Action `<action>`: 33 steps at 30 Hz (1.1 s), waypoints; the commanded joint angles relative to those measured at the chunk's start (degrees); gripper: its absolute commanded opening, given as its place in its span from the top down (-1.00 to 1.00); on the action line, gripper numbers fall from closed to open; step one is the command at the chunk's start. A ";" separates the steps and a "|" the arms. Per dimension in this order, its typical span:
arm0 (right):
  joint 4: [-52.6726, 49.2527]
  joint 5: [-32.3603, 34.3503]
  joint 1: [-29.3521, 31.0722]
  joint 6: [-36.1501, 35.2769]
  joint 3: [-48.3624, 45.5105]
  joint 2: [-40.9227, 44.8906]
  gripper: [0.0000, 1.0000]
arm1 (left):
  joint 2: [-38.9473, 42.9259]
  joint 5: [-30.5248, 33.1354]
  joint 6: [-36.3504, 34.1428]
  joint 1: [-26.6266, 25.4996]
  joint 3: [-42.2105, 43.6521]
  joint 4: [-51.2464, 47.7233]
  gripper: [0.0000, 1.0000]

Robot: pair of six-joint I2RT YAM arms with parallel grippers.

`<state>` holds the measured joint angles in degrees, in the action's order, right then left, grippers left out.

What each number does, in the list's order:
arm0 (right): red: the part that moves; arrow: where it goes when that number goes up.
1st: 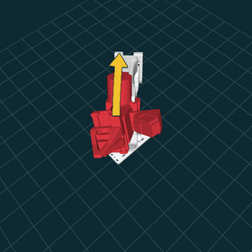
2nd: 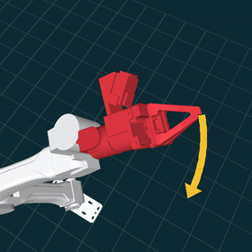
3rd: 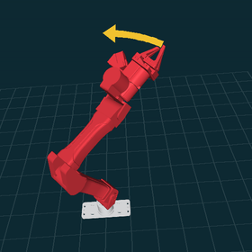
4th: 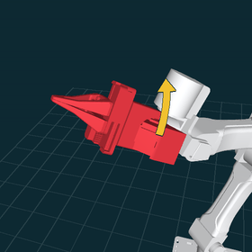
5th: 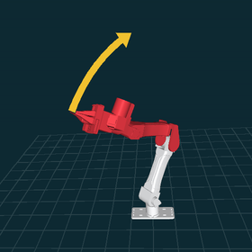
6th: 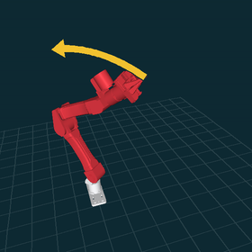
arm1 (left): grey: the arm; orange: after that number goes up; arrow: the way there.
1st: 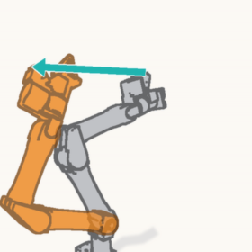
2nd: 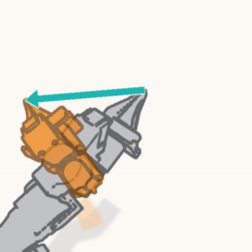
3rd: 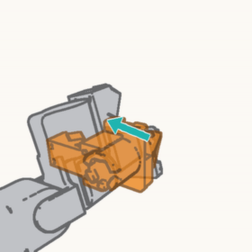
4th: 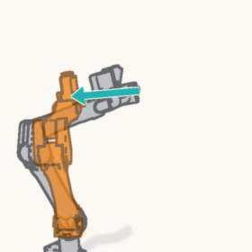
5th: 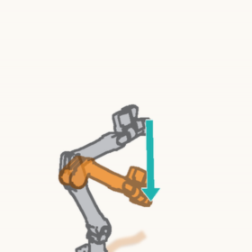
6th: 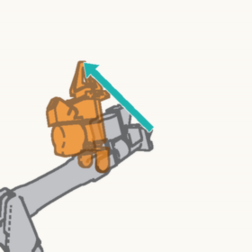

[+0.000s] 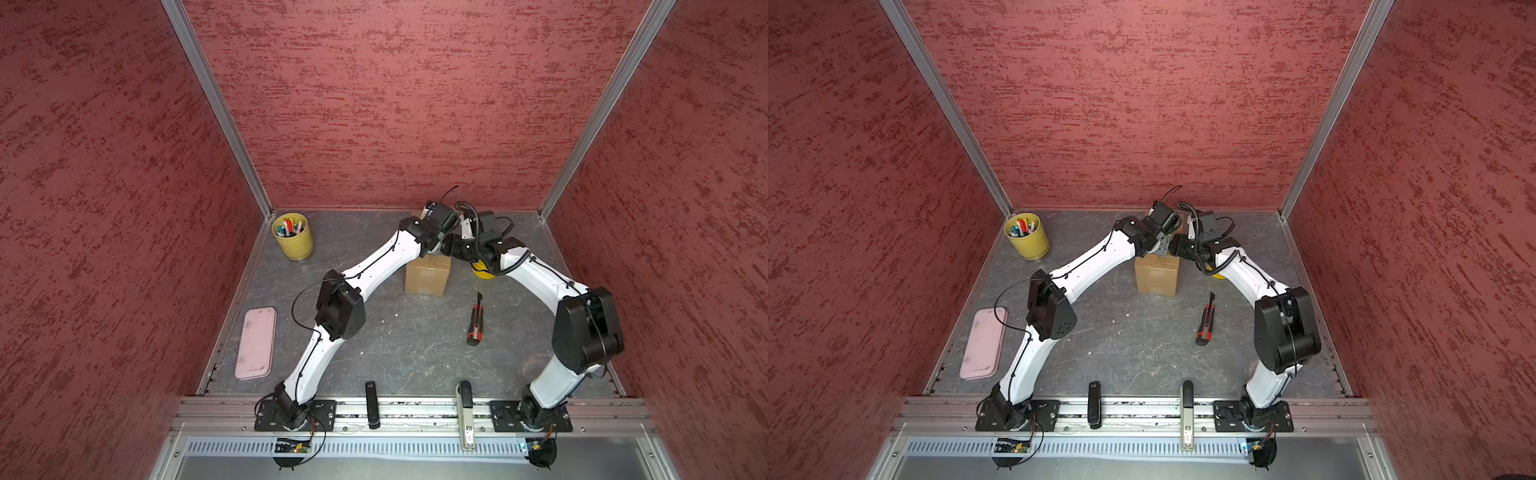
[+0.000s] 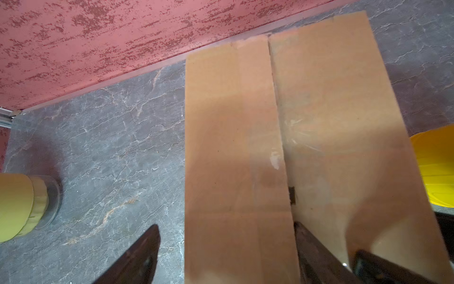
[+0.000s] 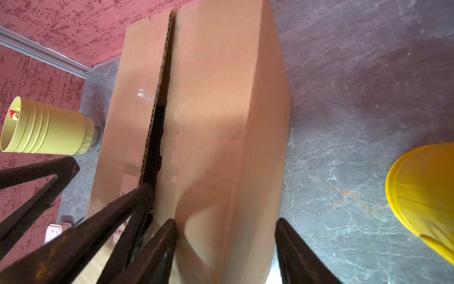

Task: Unpack the express box
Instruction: 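Pinch the flap edges at the slit with both grippers and pull them apart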

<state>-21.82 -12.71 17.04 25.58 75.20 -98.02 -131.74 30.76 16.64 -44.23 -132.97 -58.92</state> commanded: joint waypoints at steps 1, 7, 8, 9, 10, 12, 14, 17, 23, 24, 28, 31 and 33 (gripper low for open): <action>-3.80 2.51 -1.44 -0.07 -2.16 -2.00 -0.30 | -0.16 4.78 -1.45 0.46 -0.63 -1.46 -0.53; -3.66 2.64 -1.65 0.17 -2.94 -1.74 -0.30 | 0.18 5.71 -1.97 -0.05 -0.63 -0.40 -0.27; -3.66 2.65 -1.73 0.17 -3.04 -1.68 -0.30 | 0.30 5.71 -2.05 -0.07 -0.63 -0.36 -0.26; -3.59 2.60 -1.81 0.21 -3.13 -1.65 -0.30 | 0.40 5.71 -2.13 -0.07 -0.63 -0.24 -0.25; -3.58 2.60 -1.81 0.17 -3.21 -1.72 -0.30 | 0.57 5.71 -2.14 -0.07 -0.63 -0.16 -0.24; -3.49 2.60 -1.88 0.24 -3.39 -1.67 -0.30 | 0.78 5.82 -2.27 -0.11 -0.63 -0.23 -0.23; -3.32 2.55 -2.01 0.26 -3.58 -1.77 -0.30 | 1.21 5.95 -2.39 -0.16 -0.59 -0.19 -0.21; -3.14 2.45 -2.10 0.26 -3.83 -1.83 -0.30 | 1.91 5.82 -2.52 -0.22 -0.45 0.11 -0.18; -3.11 2.43 -2.39 0.39 -4.01 -1.88 -0.30 | 3.34 4.42 -2.86 -0.32 0.53 1.53 -0.13; -3.14 2.43 -2.41 0.35 -4.08 -1.82 -0.30 | 3.78 4.01 -2.94 -0.33 1.13 2.06 -0.13; -3.05 2.34 -2.55 0.39 -4.31 -1.87 -0.30 | 4.93 3.78 -3.10 -0.33 2.08 3.02 -0.10; -3.00 2.25 -2.70 0.34 -4.27 -1.83 -0.30 | 5.34 3.78 -3.37 -0.26 2.09 2.93 -0.09; -3.05 2.25 -2.69 0.43 -4.27 -1.90 -0.30 | 5.55 3.69 -3.46 -0.25 2.24 2.93 -0.09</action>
<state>-19.03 -14.79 16.10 26.37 73.36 -98.02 -129.38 32.53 14.31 -45.23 -131.17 -55.66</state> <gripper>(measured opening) 0.650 0.547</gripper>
